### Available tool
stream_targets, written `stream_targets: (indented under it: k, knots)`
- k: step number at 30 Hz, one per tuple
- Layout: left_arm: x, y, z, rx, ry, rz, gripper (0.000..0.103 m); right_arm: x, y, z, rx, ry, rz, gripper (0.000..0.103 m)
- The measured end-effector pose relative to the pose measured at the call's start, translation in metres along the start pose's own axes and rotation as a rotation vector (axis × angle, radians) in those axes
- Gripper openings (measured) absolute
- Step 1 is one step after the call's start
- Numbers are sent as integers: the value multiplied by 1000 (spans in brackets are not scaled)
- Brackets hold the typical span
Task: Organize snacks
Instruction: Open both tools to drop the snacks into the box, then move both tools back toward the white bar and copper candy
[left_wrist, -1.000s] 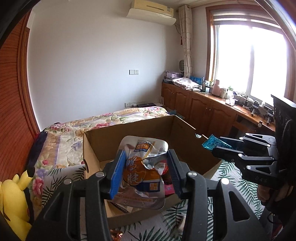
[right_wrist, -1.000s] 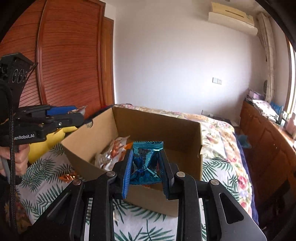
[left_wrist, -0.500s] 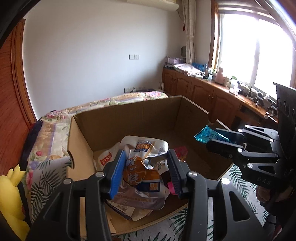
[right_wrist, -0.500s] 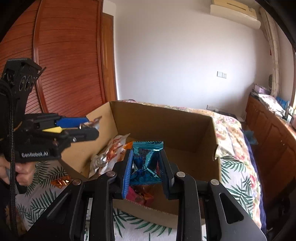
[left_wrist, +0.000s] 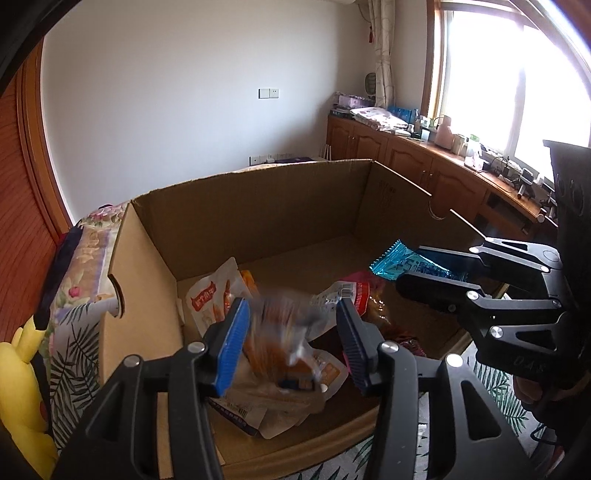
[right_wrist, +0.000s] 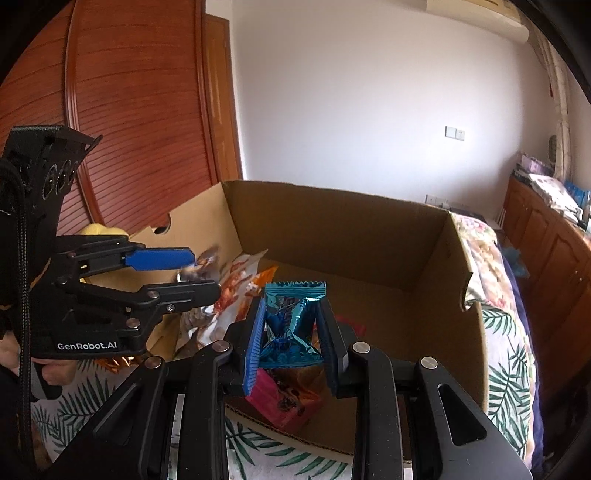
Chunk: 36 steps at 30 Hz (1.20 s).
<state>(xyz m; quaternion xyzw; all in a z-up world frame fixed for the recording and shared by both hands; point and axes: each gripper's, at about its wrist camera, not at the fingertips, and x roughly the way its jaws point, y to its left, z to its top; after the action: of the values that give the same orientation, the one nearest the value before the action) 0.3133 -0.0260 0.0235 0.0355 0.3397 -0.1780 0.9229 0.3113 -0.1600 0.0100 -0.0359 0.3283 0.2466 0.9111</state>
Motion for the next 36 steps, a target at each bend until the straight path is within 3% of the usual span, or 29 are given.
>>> stream_targets:
  k: [12,21,31,36]
  knots:
    - [-2,5,-6,-24,4,-9,58,5,4,-1,12,26,25,28]
    - [-10,8,-5,-29,-14,-9,58,-1,5,-3,21,19,25,31]
    - [-56,5,-4,-16,-76,6,59,-41,17,-5,26,-33,16,31]
    - [-86,4,-13,-6,-102,26,65,-65,26,-11,32,-54,15,33]
